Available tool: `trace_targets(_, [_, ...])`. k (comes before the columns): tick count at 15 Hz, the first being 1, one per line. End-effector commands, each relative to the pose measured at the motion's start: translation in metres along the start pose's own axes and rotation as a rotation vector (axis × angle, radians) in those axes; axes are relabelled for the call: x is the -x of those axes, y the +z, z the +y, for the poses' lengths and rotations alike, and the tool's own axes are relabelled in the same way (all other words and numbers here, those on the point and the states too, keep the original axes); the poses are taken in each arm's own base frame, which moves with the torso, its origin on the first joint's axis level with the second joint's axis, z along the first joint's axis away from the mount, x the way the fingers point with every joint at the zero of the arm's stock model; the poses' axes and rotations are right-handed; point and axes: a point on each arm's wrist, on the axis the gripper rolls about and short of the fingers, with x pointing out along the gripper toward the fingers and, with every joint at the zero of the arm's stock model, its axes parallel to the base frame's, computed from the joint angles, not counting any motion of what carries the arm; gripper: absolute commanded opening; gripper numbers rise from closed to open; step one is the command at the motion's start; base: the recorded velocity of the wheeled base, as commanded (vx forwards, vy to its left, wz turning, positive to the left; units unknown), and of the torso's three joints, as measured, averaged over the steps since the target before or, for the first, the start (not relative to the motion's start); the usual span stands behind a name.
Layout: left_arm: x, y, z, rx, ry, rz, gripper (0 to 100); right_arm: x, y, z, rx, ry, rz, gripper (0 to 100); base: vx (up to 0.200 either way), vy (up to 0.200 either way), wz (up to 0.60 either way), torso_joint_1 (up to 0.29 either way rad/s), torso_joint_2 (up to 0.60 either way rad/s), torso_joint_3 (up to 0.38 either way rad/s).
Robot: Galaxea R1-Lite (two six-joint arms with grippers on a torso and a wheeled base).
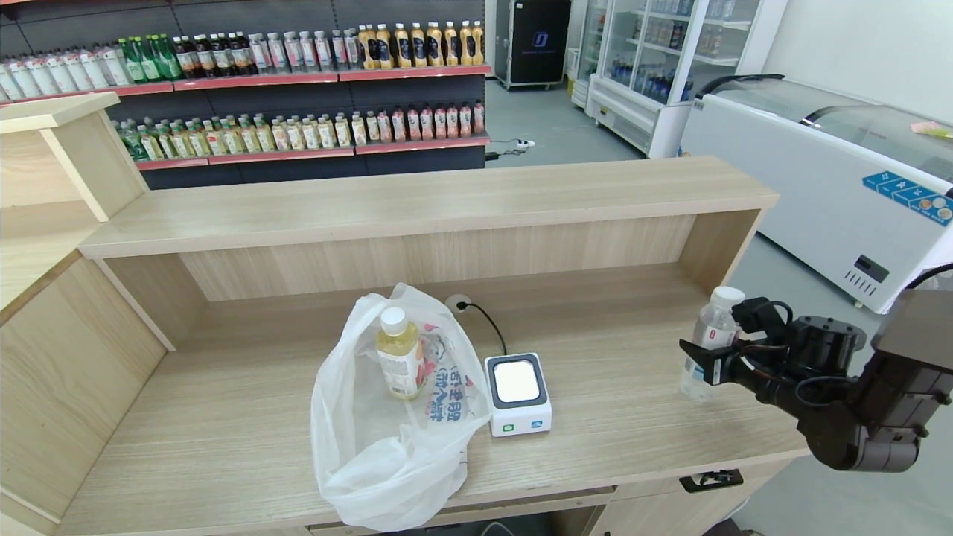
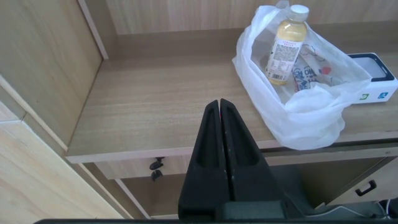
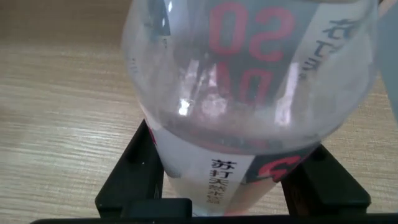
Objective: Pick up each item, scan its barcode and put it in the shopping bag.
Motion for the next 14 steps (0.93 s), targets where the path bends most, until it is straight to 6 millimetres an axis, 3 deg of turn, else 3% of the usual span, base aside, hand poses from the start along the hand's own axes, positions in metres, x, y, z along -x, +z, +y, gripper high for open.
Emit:
trace_targets(1, [0.0,0.0,0.0,0.0,0.0,0.0,0,0.017,0.041,-0.001,-0.034,0.012,-0.055,0,0.0,0.0,0.0,0.0,0.0,0.0])
trace_targets(3, [0.0,0.0,0.0,0.0,0.001,0.0,0,0.041,0.074,0.003,-0.108,0.061,-0.066,0,0.0,0.0,0.0,0.0,0.0,0.0])
trace_targets(6, [0.0,0.0,0.0,0.0,0.001,0.0,0,0.092,0.139,0.016,-0.217,0.214,-0.115,0,0.0,0.0,0.0,0.0,0.0,0.0])
trace_targets(7, [0.0,0.0,0.0,0.0,0.001,0.0,0,0.116,0.167,0.022,-0.263,0.279,-0.144,0,0.0,0.0,0.0,0.0,0.0,0.0])
trace_targets(9, [0.0,0.0,0.0,0.0,0.001,0.0,0,0.158,0.204,0.038,-0.362,0.429,-0.149,0,0.0,0.0,0.0,0.0,0.0,0.0])
trace_targets(14, [0.0,0.0,0.0,0.0,0.001,0.0,0,0.221,0.244,0.083,-0.413,0.741,-0.073,0,0.0,0.0,0.0,0.0,0.0,0.0])
